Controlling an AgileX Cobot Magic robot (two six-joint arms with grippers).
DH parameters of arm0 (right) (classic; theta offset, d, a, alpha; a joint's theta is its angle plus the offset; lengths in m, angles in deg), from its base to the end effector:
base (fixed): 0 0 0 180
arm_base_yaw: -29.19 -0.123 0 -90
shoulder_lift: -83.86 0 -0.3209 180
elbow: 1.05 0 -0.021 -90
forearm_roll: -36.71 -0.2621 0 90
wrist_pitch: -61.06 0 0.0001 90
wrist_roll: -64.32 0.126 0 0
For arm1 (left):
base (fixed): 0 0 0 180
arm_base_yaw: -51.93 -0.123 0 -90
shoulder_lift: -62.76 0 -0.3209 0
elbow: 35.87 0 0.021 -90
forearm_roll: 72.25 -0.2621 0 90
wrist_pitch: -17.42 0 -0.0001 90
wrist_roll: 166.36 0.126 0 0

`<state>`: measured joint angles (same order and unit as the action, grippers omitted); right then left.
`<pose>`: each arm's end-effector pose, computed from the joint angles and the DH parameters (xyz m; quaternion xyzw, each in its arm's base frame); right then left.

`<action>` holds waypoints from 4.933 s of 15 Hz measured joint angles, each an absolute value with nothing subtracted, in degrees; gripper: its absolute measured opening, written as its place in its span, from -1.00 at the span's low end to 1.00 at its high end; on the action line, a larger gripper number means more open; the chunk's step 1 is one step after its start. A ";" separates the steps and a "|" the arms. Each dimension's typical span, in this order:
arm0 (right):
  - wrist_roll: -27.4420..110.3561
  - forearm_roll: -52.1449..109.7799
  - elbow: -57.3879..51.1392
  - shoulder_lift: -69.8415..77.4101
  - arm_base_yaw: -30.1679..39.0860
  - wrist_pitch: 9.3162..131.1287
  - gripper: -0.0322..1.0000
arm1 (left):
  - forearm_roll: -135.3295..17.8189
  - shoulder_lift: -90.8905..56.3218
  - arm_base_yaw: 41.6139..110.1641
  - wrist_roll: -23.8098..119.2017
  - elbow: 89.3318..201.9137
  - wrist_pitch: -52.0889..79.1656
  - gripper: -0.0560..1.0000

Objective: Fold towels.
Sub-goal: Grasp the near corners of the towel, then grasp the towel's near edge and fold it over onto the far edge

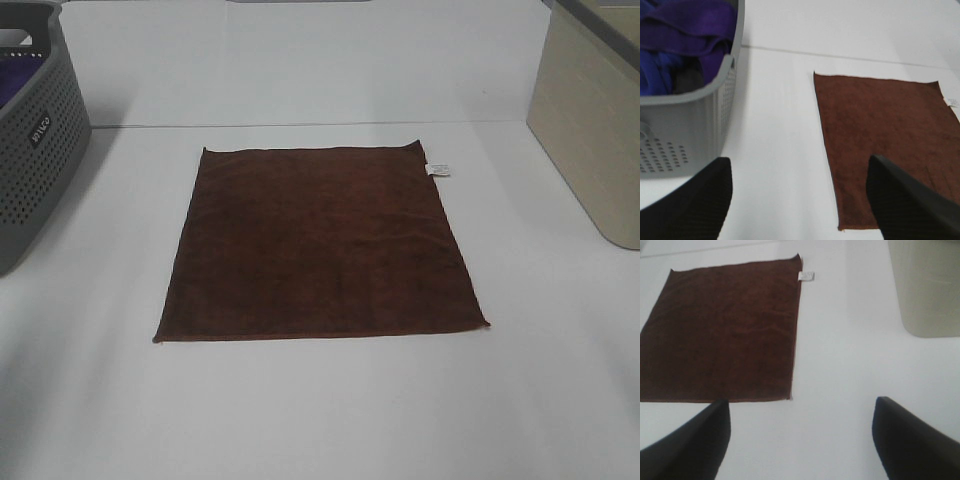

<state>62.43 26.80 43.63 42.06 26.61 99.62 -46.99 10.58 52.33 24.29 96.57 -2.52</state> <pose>0.1234 0.0191 0.3027 0.0006 0.8846 0.0817 0.4592 0.1751 -0.0196 0.2944 -0.0584 0.8533 -0.1233 0.5033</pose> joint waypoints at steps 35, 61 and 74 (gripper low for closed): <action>23.12 -8.38 15.56 -39.70 40.59 112.79 0.37 | 9.79 -59.38 54.39 74.03 115.60 -21.54 0.45; 31.55 -10.84 32.92 -35.23 27.58 110.79 -0.94 | 0.34 -58.23 60.35 64.57 106.49 -27.67 -0.88; 37.22 -6.72 3.64 -35.23 27.01 114.91 -0.94 | -17.82 -53.25 60.63 45.15 128.77 -21.31 -0.88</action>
<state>37.22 -6.72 3.64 -35.23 27.01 114.91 -17.82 -53.25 60.63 45.15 128.77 -21.31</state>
